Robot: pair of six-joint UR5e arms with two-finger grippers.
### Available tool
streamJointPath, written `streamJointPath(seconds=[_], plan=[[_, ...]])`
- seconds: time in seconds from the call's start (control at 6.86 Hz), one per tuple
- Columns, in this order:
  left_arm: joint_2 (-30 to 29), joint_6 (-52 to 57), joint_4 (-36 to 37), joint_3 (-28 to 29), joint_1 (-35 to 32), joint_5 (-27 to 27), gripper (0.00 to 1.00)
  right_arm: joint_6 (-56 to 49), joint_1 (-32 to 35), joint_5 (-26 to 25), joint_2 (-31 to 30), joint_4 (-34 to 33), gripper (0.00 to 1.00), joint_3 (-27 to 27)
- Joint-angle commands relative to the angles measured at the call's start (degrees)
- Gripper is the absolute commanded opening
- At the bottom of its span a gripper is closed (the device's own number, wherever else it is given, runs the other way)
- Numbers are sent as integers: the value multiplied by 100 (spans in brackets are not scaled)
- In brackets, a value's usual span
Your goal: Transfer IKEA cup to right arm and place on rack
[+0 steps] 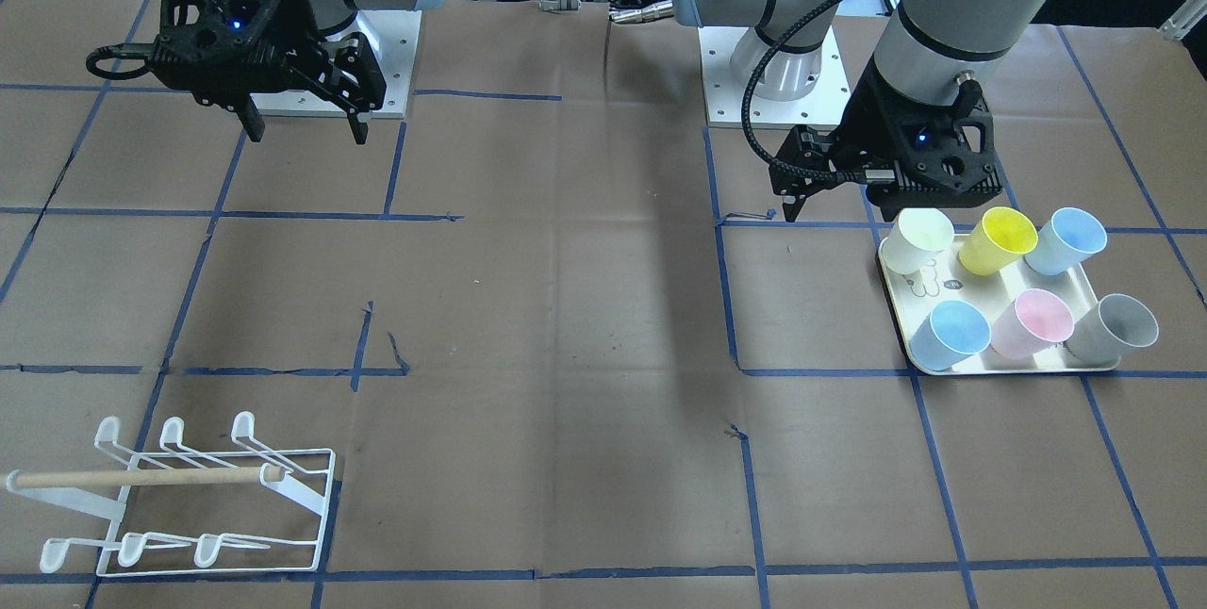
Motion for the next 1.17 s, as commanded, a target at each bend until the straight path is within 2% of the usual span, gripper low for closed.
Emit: streamJointPath(seconds=[0.0, 0.29, 0.44, 1.02], plan=[[-5, 12, 9, 7, 26, -19, 100, -69, 0, -11, 3, 7, 100, -13], [4, 518, 9, -2, 158, 33, 100, -61, 0, -2, 3, 15, 100, -4], [4, 704, 17, -2, 480, 33, 100, -35, 0, -2, 3, 16, 100, -4], [-14, 2301, 26, -2, 2307, -2, 100, -70, 0, -28, 3, 7, 100, 5]])
